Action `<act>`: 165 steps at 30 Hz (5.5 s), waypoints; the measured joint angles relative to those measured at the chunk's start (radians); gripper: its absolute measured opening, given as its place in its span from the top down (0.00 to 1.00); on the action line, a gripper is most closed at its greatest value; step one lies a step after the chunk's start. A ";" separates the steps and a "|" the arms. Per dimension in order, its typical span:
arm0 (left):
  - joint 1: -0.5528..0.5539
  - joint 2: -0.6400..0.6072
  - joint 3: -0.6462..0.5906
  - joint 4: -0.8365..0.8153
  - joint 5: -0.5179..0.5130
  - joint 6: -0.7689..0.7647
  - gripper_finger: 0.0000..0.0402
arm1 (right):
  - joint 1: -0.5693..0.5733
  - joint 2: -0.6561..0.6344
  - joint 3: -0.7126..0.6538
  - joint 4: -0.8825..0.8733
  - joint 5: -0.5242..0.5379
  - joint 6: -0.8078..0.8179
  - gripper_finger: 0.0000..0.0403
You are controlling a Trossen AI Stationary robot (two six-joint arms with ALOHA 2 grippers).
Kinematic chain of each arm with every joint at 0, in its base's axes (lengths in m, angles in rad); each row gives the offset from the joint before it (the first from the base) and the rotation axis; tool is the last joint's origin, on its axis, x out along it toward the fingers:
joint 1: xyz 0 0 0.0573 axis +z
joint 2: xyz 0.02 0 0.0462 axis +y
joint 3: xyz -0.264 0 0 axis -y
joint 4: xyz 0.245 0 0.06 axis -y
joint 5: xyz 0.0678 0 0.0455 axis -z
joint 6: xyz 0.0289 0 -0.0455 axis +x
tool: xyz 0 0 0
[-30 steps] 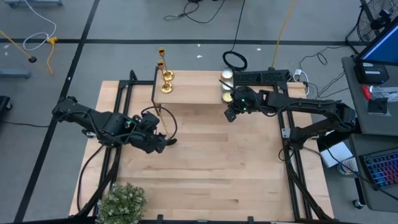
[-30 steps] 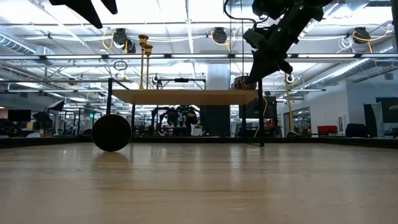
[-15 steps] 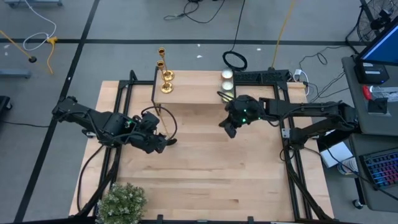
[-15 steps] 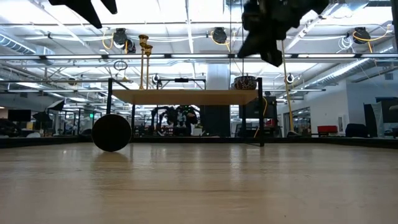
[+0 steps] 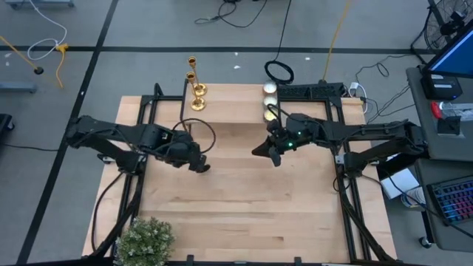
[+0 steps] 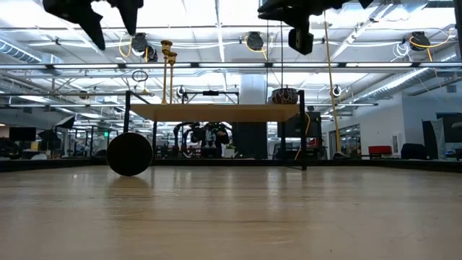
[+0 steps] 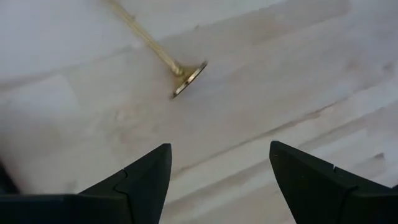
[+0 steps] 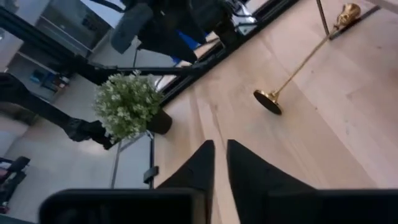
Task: Pick & Place candle stick holders
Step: Put the gold candle holder on the shelf aligned with the other gold candle holders
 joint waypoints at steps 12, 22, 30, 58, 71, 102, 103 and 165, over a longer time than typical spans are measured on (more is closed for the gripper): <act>0.131 0.172 0.000 0.021 0.027 -0.120 0.32 | 0.088 -0.110 -0.001 -0.194 0.008 -0.104 0.60; 0.243 0.202 -0.169 0.158 0.073 -0.157 0.32 | 0.127 -0.171 -0.001 -0.241 0.058 -0.129 0.52; 0.229 0.200 -0.321 0.279 0.067 -0.193 0.32 | 0.164 -0.180 -0.001 -0.297 0.062 -0.135 0.52; 0.442 0.198 -0.424 0.435 -0.097 -0.062 0.32 | 0.170 -0.181 -0.001 -0.357 0.083 -0.128 0.52; 0.477 0.197 -0.424 0.436 -0.075 -0.023 0.49 | 0.170 -0.181 -0.001 -0.367 0.083 -0.134 0.53; 0.238 0.209 -0.425 0.430 -0.131 -0.234 0.33 | 0.170 -0.181 -0.001 -0.363 0.083 -0.113 0.54; 0.236 0.209 -0.425 0.430 -0.131 -0.235 0.34 | 0.170 -0.181 -0.001 -0.363 0.083 -0.112 0.54; 0.158 0.238 -0.422 0.528 -0.070 -0.201 0.99 | 0.183 -0.180 -0.001 -0.363 0.083 -0.109 0.55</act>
